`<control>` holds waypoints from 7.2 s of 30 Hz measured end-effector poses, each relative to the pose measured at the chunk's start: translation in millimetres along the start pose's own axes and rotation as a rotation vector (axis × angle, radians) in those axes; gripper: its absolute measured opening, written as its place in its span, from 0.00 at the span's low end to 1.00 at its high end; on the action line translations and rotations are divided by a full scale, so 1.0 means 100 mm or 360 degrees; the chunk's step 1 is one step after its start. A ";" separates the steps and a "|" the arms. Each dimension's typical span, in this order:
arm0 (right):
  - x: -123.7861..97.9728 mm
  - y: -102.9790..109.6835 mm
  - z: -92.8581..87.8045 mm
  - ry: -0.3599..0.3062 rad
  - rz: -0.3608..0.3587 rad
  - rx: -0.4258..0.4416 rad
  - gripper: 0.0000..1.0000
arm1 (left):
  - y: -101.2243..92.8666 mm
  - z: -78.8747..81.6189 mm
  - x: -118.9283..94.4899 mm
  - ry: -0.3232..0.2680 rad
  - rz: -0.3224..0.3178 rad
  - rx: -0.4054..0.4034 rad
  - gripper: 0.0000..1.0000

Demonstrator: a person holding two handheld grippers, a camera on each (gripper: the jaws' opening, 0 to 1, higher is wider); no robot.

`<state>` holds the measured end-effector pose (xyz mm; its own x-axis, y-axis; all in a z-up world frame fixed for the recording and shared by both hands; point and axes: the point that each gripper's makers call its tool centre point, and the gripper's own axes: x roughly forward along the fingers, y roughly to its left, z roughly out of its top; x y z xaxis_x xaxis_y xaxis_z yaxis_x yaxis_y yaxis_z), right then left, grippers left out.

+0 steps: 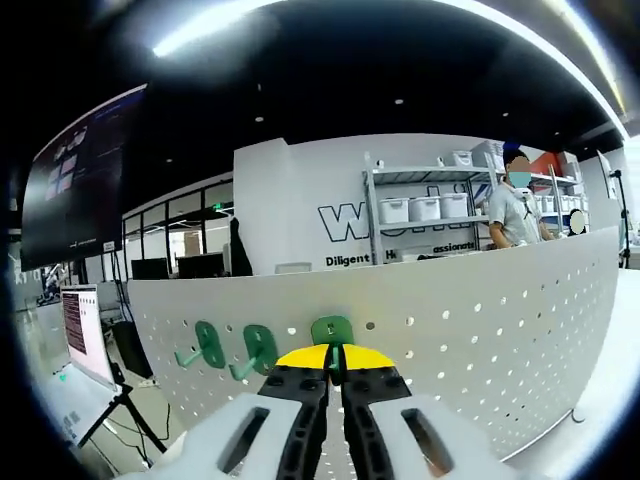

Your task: Insert the hook assembly into the mounting plate slot until the hook locks in place.

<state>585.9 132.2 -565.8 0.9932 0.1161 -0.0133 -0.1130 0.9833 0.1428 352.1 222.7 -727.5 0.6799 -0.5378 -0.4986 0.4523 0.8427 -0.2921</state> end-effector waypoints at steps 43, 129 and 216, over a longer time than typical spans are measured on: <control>-0.66 -0.38 0.29 -0.0059 0.0131 0.0112 0.18 | -0.03 -0.08 -0.07 0.0028 0.0008 0.0000 0.98; -1.41 -1.45 -2.96 0.1371 0.0472 -0.0388 0.13 | -0.09 -0.60 0.15 0.0327 0.0023 -0.0101 0.99; -2.17 -0.35 -1.65 0.1212 0.0715 0.0701 0.00 | -0.28 0.17 0.41 0.0045 -0.0224 0.0001 0.73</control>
<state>369.7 95.9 -731.7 0.5588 0.6772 -0.4787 -0.3007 0.7034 0.6441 377.0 176.8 -726.1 0.5930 -0.6499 -0.4754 0.5427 0.7587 -0.3603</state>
